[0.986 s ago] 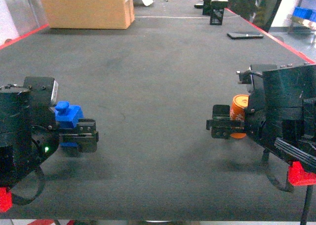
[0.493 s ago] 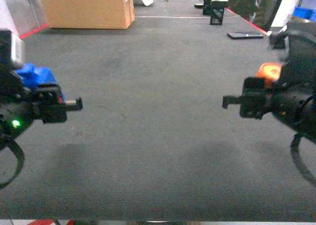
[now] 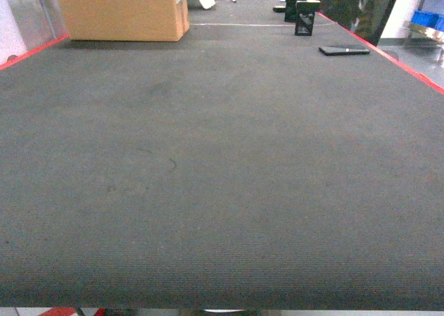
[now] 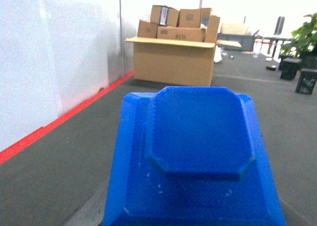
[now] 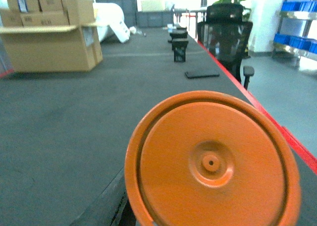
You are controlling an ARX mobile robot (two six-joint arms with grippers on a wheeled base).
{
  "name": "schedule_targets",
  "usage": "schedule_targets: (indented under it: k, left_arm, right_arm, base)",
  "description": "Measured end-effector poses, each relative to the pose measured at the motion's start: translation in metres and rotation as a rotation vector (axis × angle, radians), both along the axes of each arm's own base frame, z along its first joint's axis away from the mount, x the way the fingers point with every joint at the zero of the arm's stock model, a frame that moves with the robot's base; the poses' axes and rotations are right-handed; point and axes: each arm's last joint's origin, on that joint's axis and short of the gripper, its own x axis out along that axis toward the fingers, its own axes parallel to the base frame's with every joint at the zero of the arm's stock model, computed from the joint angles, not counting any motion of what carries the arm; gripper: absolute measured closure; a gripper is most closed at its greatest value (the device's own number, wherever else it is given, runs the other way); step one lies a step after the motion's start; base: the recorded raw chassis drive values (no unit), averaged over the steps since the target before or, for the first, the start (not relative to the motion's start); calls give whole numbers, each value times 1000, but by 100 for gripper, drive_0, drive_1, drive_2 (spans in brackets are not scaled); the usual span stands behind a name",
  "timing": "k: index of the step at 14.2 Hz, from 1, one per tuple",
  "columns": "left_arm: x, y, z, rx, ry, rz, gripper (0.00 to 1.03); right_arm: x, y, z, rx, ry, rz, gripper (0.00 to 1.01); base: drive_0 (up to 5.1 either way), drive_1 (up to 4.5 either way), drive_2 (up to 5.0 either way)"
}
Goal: Sort blue parts and orange caps into right shelf containers
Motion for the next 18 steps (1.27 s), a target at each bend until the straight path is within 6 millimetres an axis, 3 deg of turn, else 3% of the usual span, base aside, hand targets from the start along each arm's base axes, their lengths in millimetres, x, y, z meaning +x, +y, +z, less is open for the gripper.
schedule_targets:
  k: [2,5,9,12,16,18]
  left_arm:
    - [-8,-1,8,-13,-53,-6,61]
    - [-6,-1,3,2,16,-24,61]
    - [-22,8,-18,25,147,-214,61]
    - [-32,22,-32,19,157,-191,61]
    - [-45,20,-47,21,155,-218,61]
    - [-49,20,-49,22,147,-219,61]
  right_arm:
    - [-13,-5,15,42,-91,-55,57]
    - [-11,-4,11,15,-43,-42,57]
    - [-22,-22,-12,-47,41,37,57]
    - [-29,-32,-32,-52,54,41,57]
    - [-38,-50,-50,-57,53,22,57]
    - [-41,-49,-55,-58,50,48,57]
  base:
    - [0,0,0]
    - [0,0,0]
    - [0,0,0]
    - [0,0,0]
    - [0,0,0]
    - [0,0,0]
